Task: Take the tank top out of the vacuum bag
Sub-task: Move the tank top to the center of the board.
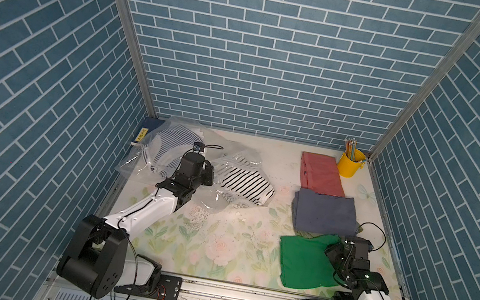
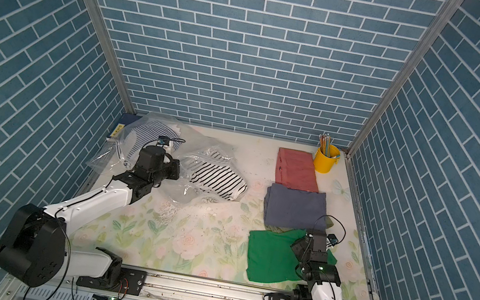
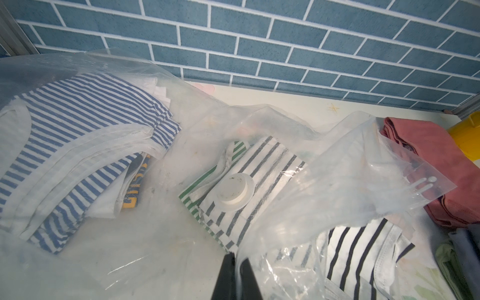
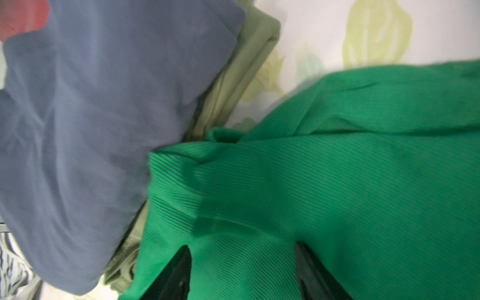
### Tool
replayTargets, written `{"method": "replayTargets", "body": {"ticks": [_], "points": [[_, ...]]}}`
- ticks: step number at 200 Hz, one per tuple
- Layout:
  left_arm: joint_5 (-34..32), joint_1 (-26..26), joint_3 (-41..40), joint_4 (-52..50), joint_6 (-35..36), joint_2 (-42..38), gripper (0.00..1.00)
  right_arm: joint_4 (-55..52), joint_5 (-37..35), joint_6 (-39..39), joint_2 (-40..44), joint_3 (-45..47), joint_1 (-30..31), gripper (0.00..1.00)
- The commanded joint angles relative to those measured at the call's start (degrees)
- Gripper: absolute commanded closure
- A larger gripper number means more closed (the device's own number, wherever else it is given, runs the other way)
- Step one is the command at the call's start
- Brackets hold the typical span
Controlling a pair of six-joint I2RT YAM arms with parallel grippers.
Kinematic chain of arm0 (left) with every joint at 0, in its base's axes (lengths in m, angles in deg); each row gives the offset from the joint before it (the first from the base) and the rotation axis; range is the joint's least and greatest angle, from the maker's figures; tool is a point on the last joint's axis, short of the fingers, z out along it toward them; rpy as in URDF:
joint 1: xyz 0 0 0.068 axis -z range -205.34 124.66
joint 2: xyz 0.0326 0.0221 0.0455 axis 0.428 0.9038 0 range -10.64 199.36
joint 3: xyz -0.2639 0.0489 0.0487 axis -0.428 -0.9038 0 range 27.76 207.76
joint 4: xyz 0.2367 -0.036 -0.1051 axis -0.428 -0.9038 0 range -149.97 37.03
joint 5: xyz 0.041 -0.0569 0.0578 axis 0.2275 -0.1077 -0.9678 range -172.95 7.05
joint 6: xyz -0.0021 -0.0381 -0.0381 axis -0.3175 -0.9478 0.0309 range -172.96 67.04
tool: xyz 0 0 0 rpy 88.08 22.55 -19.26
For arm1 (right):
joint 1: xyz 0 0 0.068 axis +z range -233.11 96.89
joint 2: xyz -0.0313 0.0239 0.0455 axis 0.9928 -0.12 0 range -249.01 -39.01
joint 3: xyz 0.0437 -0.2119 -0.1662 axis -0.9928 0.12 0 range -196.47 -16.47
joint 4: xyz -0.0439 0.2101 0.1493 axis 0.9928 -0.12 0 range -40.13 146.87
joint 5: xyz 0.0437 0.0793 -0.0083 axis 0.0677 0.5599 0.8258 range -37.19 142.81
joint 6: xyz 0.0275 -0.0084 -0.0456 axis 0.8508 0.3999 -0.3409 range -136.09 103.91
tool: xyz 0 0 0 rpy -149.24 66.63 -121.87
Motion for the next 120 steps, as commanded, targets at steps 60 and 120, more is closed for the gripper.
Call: {"method": "replayTargets", "body": {"ticks": [60, 120], "points": [[-1.3, -1.1, 1.1, 0.7, 0.3, -1.0, 1.00, 17.4, -1.9, 1.5, -12.8, -0.7, -1.2, 1.00], [-0.7, -1.3, 1.3, 0.3, 0.2, -0.9, 1.00, 3.7, -2.2, 7.7, -7.5, 0.5, -2.5, 1.00]]}}
